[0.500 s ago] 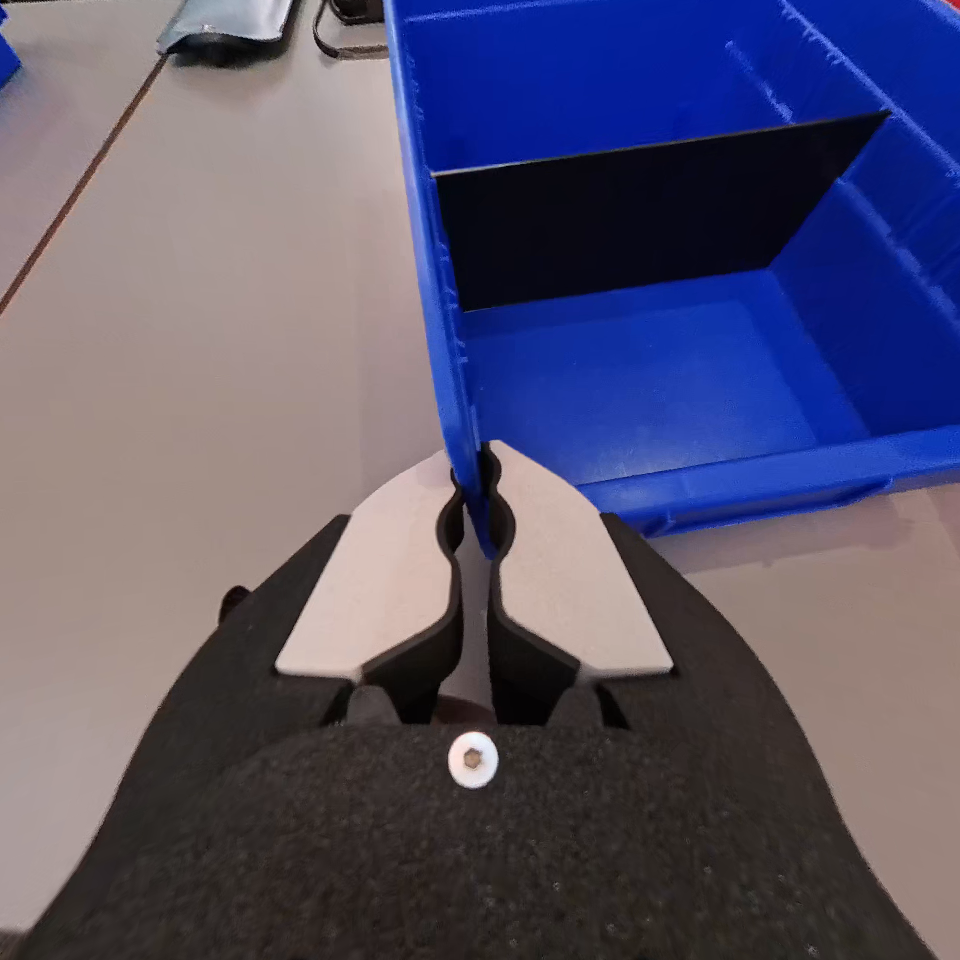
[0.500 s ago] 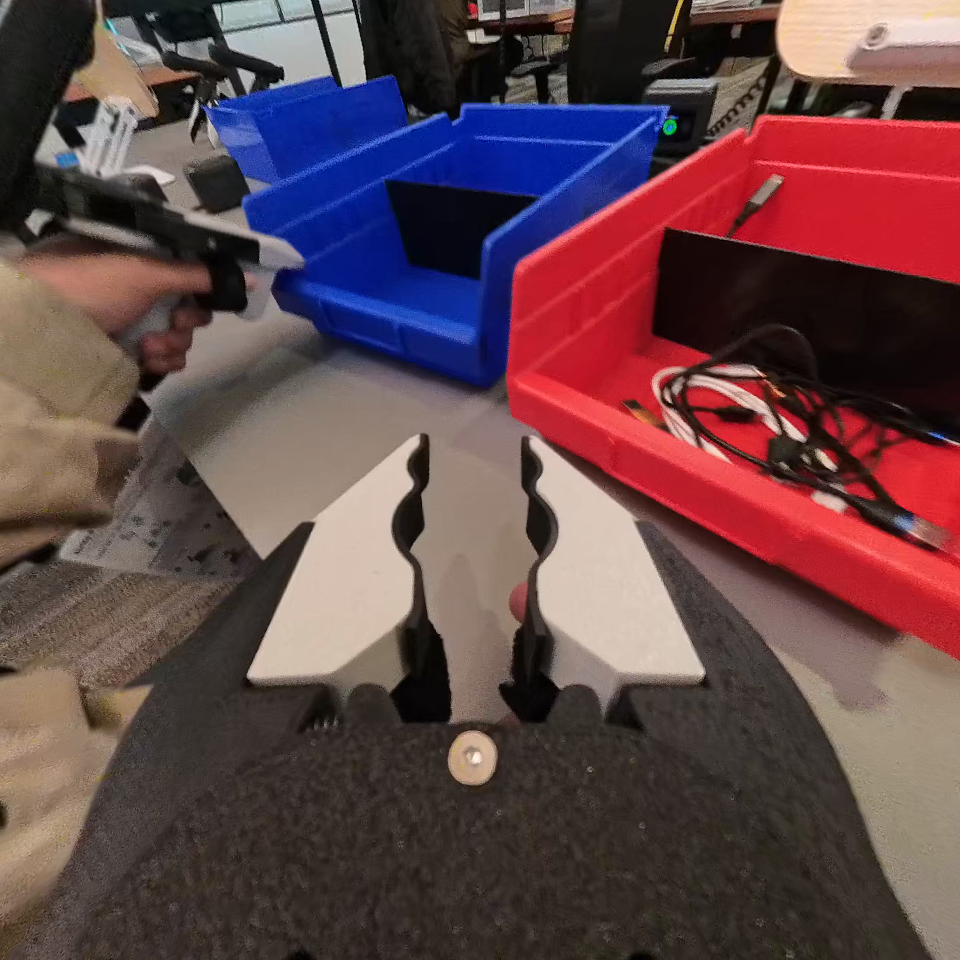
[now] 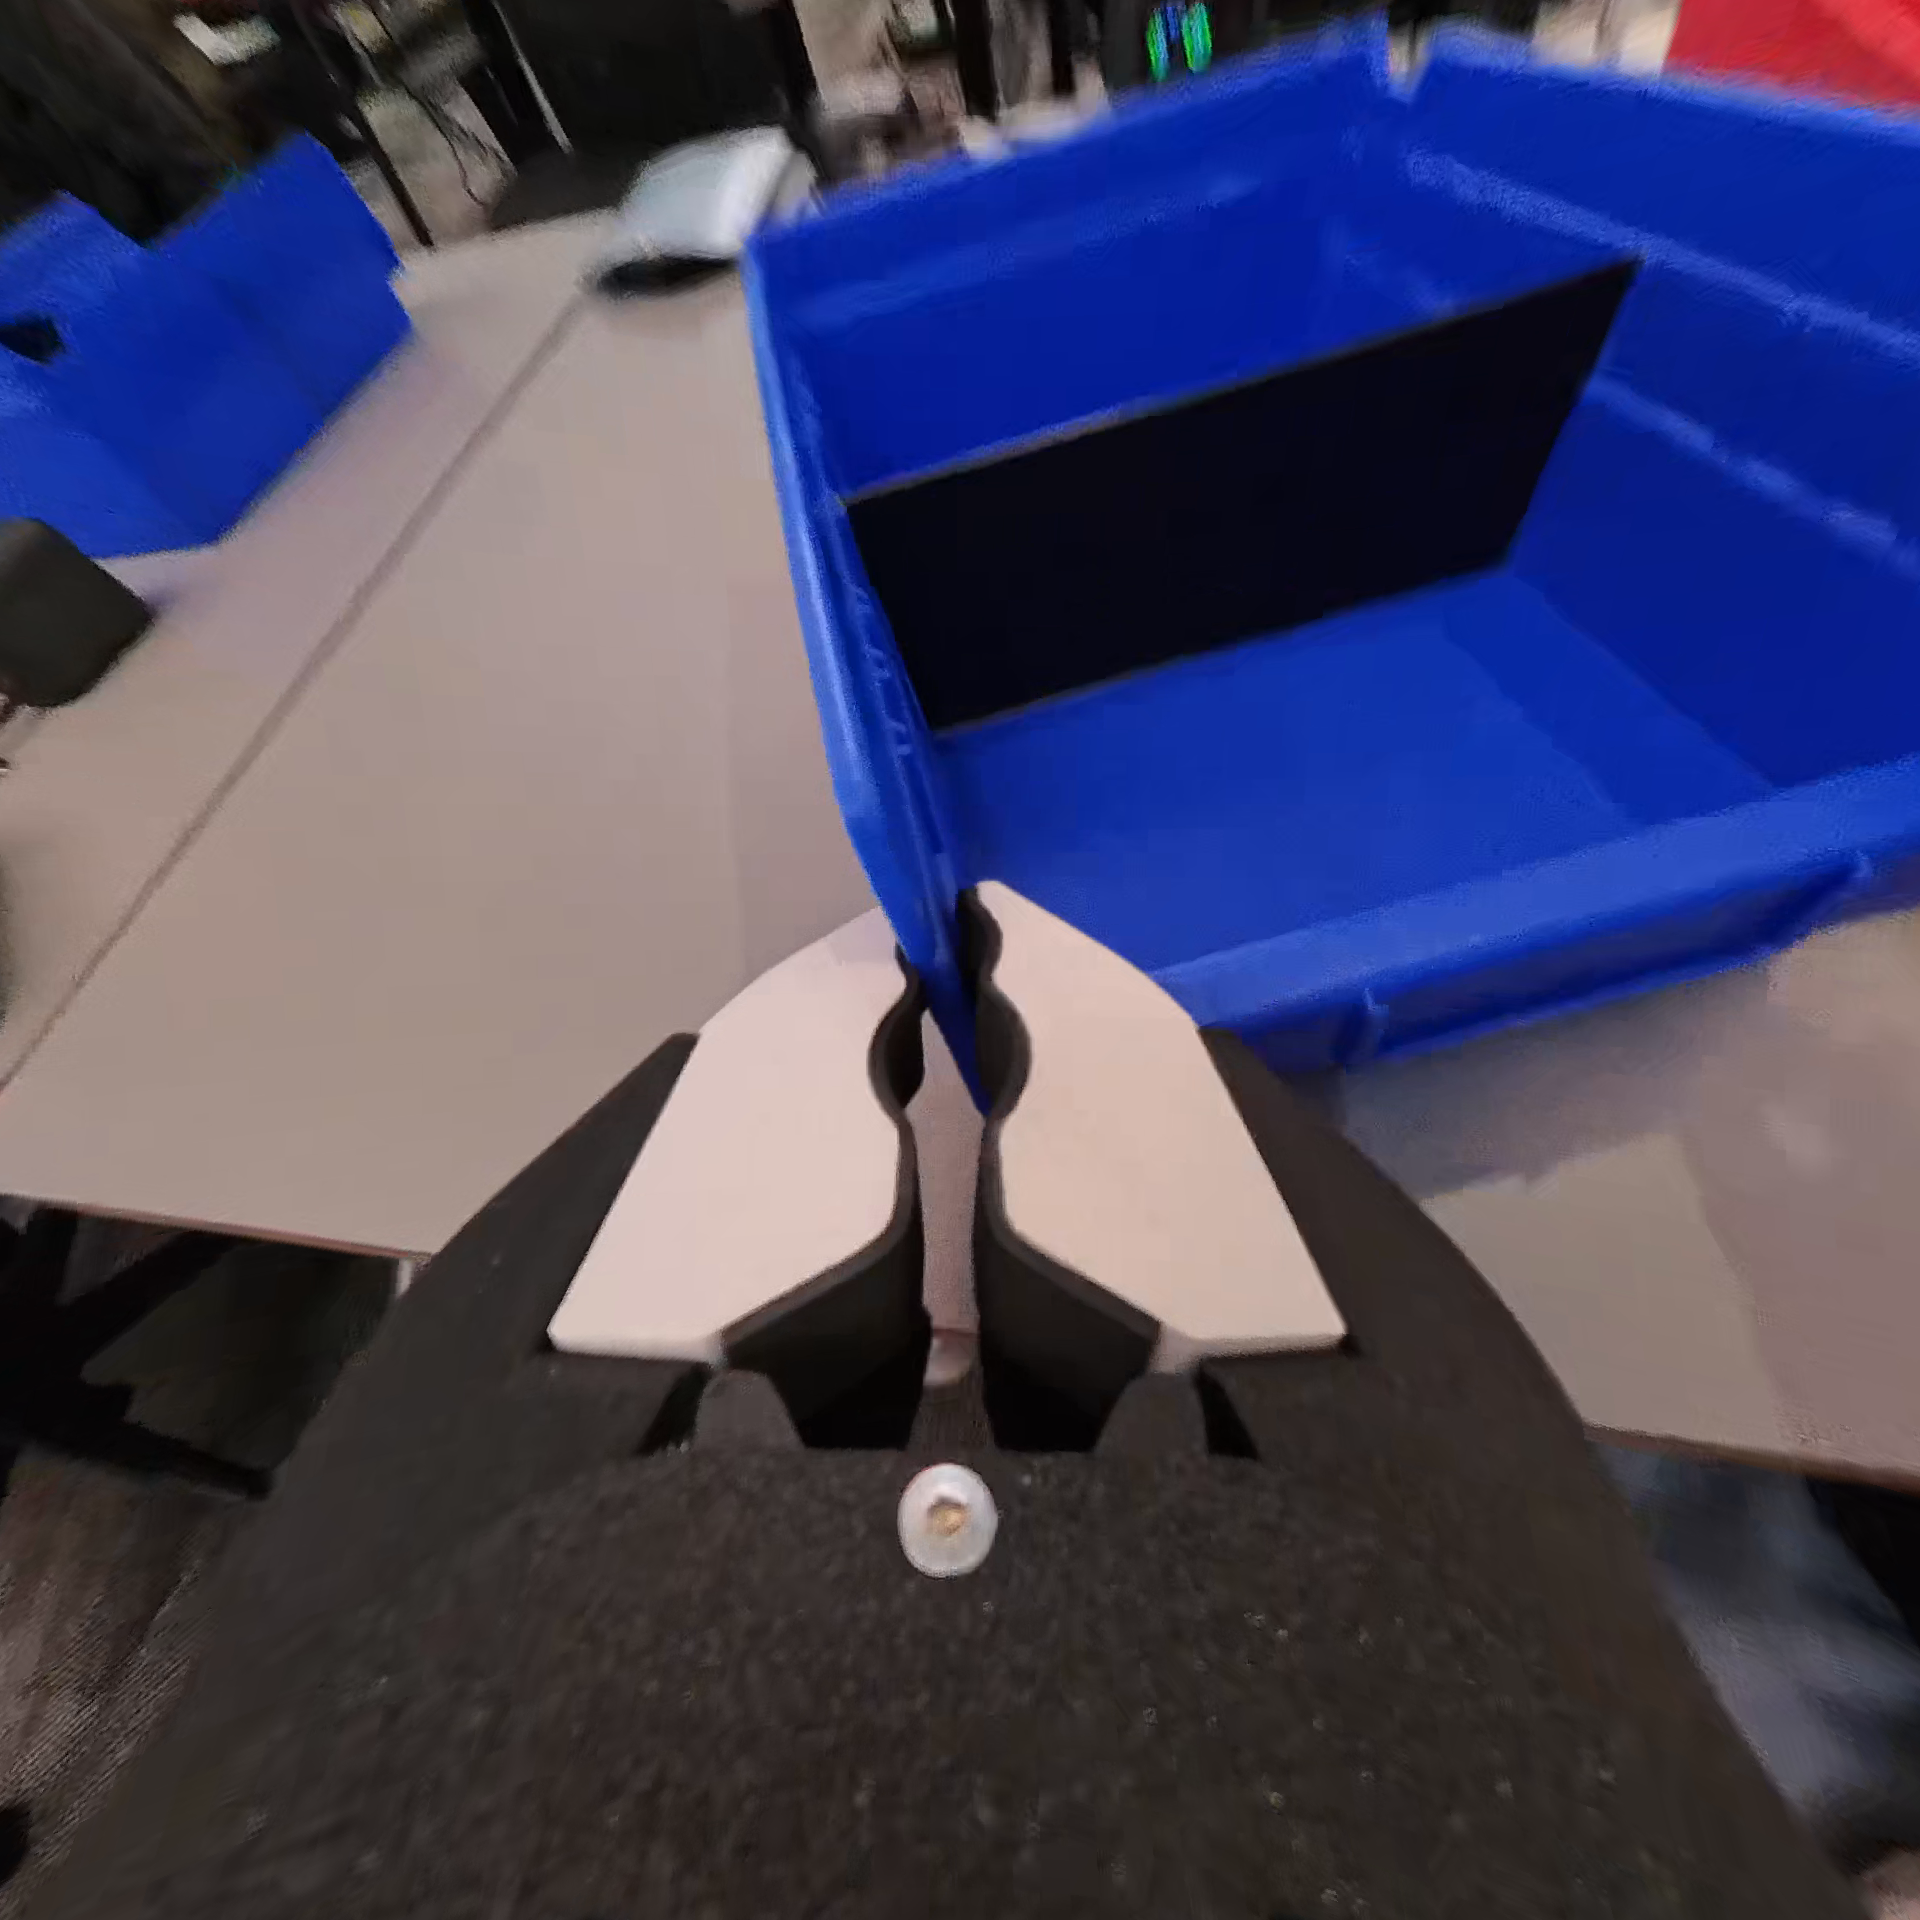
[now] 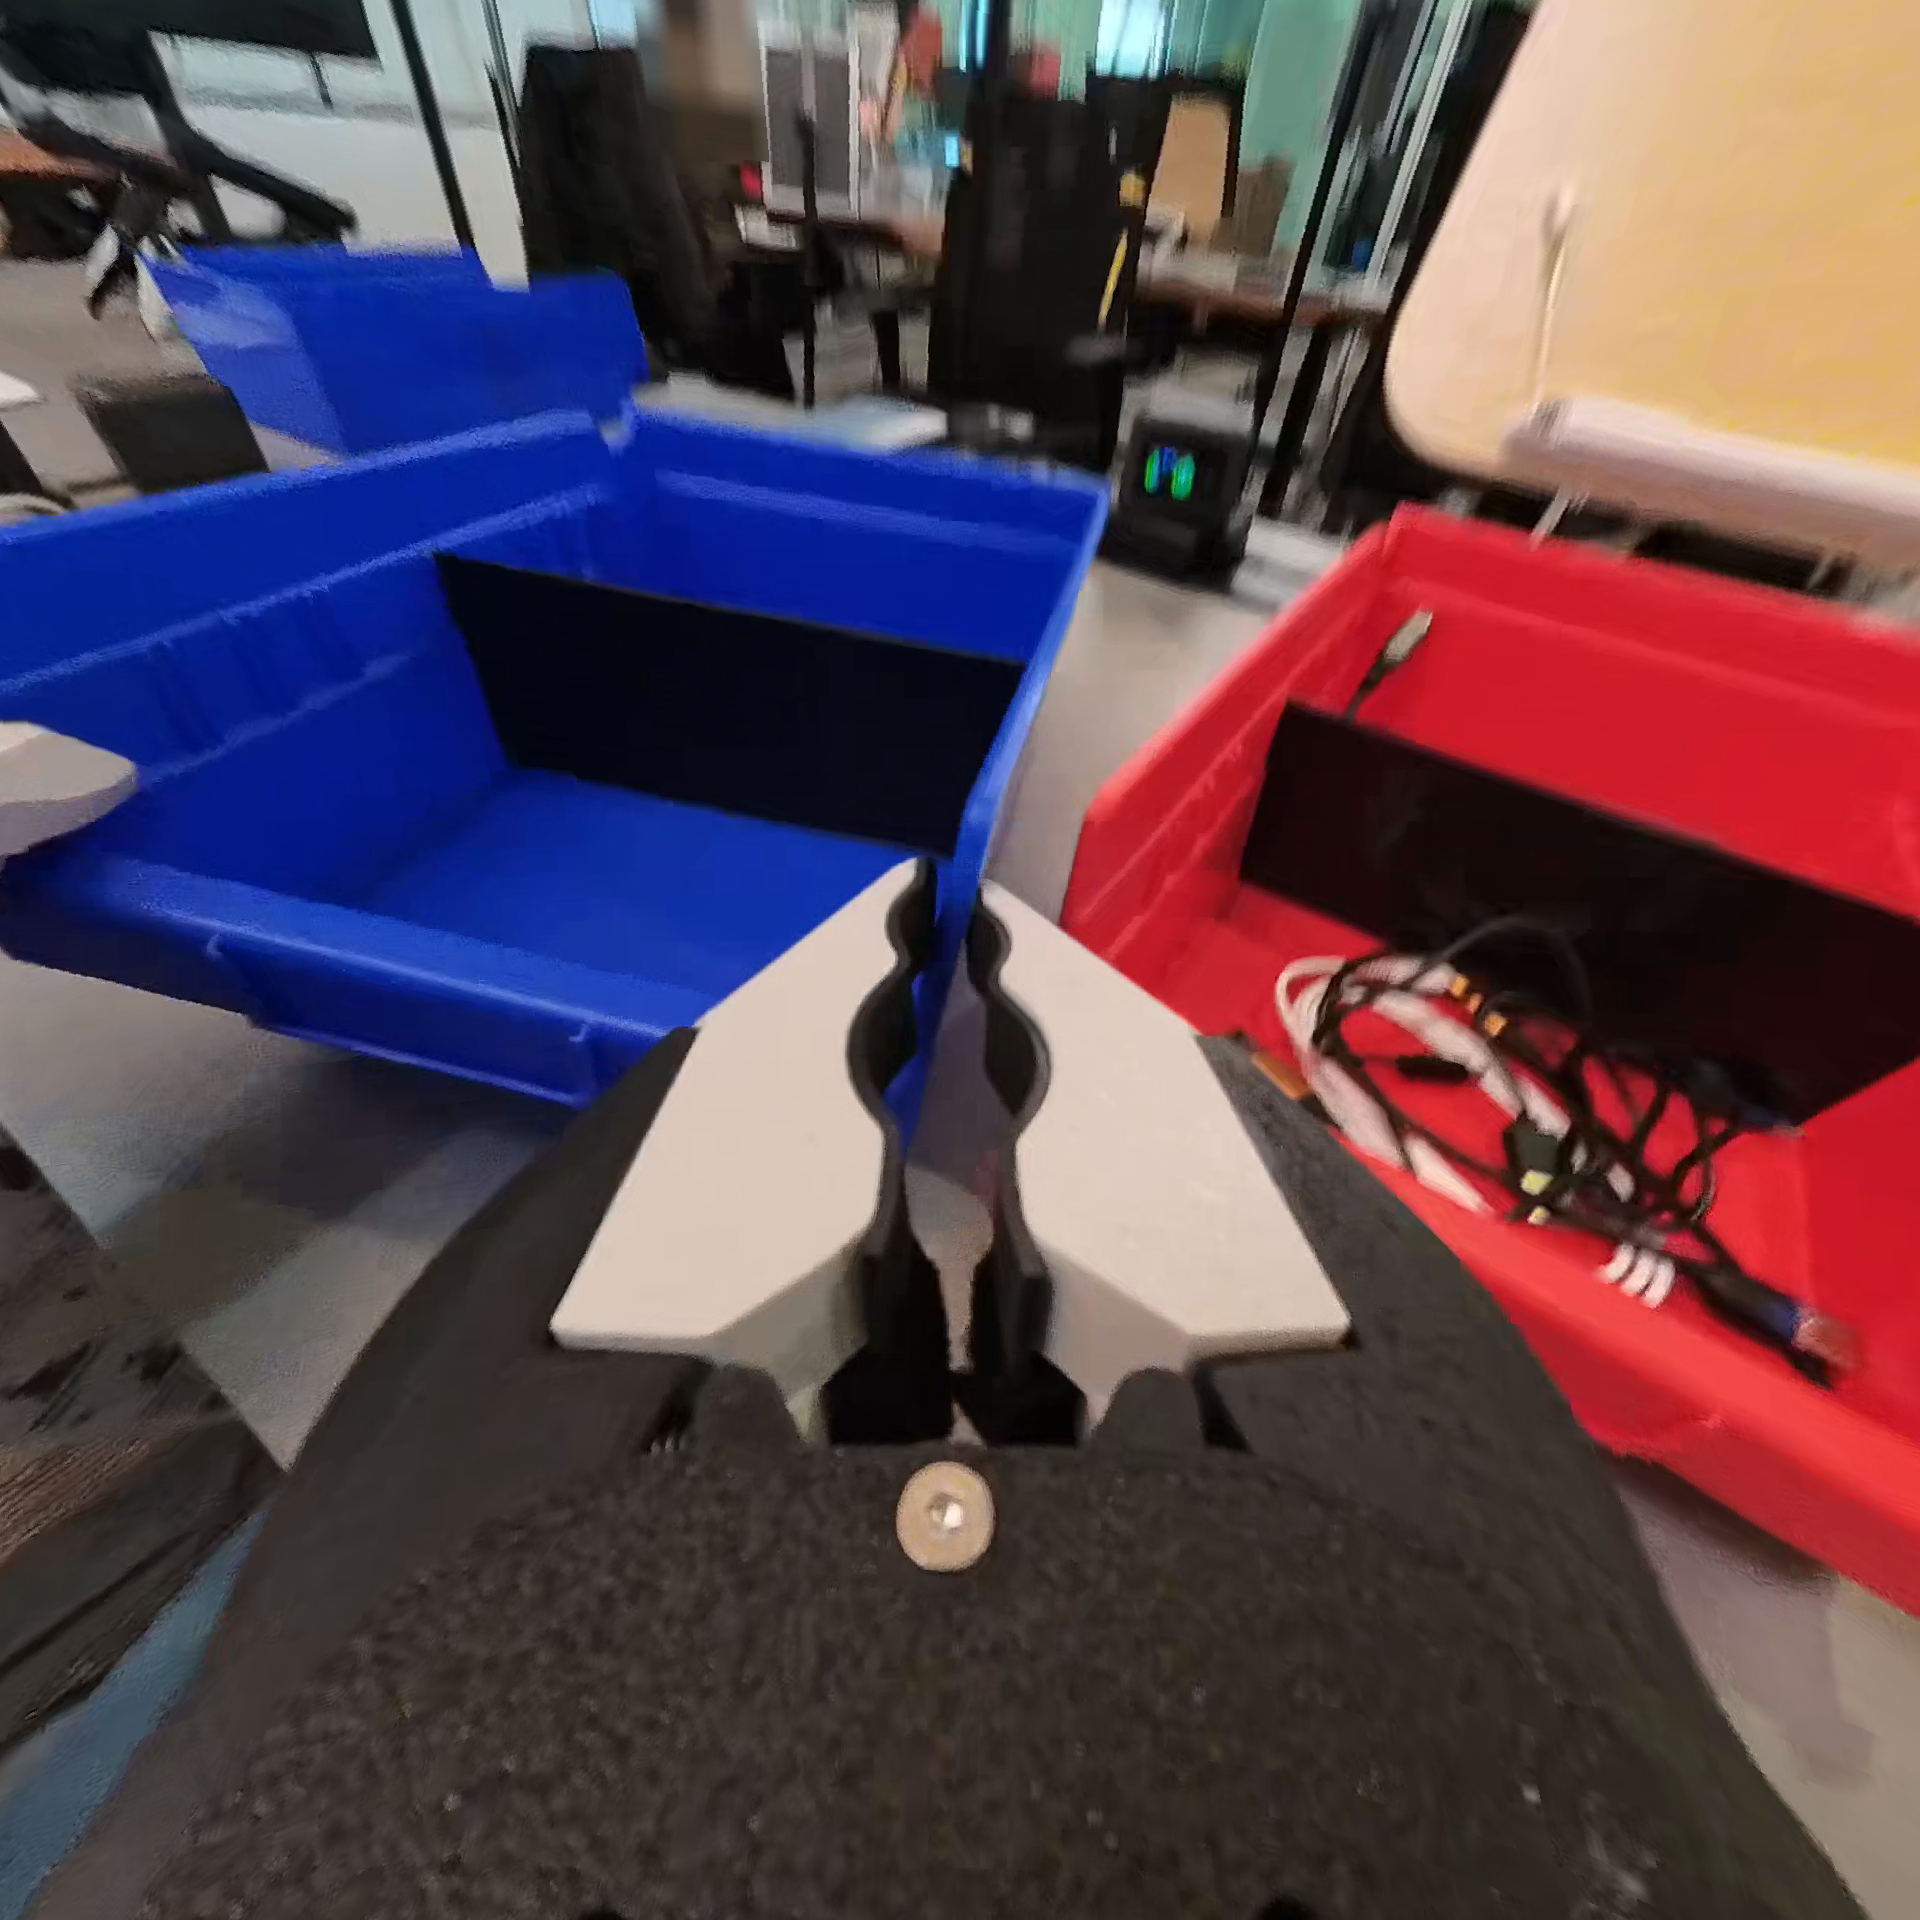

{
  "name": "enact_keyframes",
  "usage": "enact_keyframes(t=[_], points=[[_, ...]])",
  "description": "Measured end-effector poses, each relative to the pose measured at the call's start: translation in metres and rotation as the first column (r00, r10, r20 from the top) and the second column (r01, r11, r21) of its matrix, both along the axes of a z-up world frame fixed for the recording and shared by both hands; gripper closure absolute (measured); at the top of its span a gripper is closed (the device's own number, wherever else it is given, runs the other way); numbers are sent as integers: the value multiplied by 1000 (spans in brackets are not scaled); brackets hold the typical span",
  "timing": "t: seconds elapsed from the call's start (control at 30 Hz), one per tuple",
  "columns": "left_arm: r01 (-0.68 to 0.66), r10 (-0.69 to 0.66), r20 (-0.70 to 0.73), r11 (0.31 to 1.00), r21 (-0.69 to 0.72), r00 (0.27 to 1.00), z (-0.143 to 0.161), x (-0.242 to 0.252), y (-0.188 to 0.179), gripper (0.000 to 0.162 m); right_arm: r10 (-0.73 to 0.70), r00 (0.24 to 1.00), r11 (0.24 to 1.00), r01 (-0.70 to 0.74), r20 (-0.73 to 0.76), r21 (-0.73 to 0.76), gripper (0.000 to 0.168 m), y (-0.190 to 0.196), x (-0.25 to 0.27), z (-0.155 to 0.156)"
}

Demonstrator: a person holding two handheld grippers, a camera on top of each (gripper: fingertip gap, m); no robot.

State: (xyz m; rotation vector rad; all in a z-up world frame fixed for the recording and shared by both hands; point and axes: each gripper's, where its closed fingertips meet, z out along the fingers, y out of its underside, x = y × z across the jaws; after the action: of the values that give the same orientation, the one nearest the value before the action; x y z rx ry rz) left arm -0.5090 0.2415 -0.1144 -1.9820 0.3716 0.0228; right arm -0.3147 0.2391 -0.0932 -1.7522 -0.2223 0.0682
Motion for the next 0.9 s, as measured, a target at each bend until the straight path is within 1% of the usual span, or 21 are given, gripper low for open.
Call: enact_keyframes(t=[0.07, 0.13, 0.17, 0.23, 0.3, 0.37, 0.43, 0.53, 0.6, 0.7, 0.8, 0.87, 0.9], points=[[-29, 26, 81, 999, 42, 996, 15, 0, -6, 159, -18, 999, 997, 15, 36, 77, 165, -7, -1, 21], [-48, 38, 107, 994, 93, 993, 23, 3, -9, 159, -31, 999, 992, 26, 34, 127, 164, -12, 2, 38], [-53, 38, 114, 989, 135, 993, 33, 7, -11, 159, -37, 999, 988, 32, 29, 151, 165, -14, 5, 47], [-58, 30, 117, 968, 245, 993, 59, 16, -15, 159, -54, 998, 977, 48, 19, 209, 165, -20, 15, 70], [-54, 10, 119, 928, 370, 993, 88, 32, -18, 159, -80, 997, 959, 74, 11, 273, 165, -27, 32, 96], [-19, -45, 126, 884, 467, 991, 117, 60, -16, 159, -134, 991, 930, 119, 20, 347, 165, -33, 60, 123], [40, -122, 127, 858, 513, 984, 140, 99, -9, 159, -205, 978, 900, 180, 22, 397, 165, -39, 97, 148], [176, -252, 68, 820, 544, 965, 168, 184, 1, 158, -330, 941, 859, 330, -68, 391, 165, -47, 178, 168], [258, -322, 22, 797, 547, 947, 173, 249, 6, 158, -415, 904, 837, 423, -101, 347, 165, -52, 241, 168], [347, -404, 0, 785, 513, 915, 163, 346, 0, 158, -512, 855, 826, 516, -84, 226, 165, -67, 336, 145], [369, -468, 50, 753, 545, 882, 147, 429, -33, 158, -562, 824, 817, 566, -66, 109, 163, -99, 418, 106], [390, -494, 71, 759, 521, 867, 121, 473, -55, 158, -597, 801, 800, 598, -41, 34, 162, -123, 461, 71], [413, -507, 76, 773, 482, 859, 104, 492, -62, 158, -615, 787, 788, 616, -57, 13, 162, -136, 477, 56]])
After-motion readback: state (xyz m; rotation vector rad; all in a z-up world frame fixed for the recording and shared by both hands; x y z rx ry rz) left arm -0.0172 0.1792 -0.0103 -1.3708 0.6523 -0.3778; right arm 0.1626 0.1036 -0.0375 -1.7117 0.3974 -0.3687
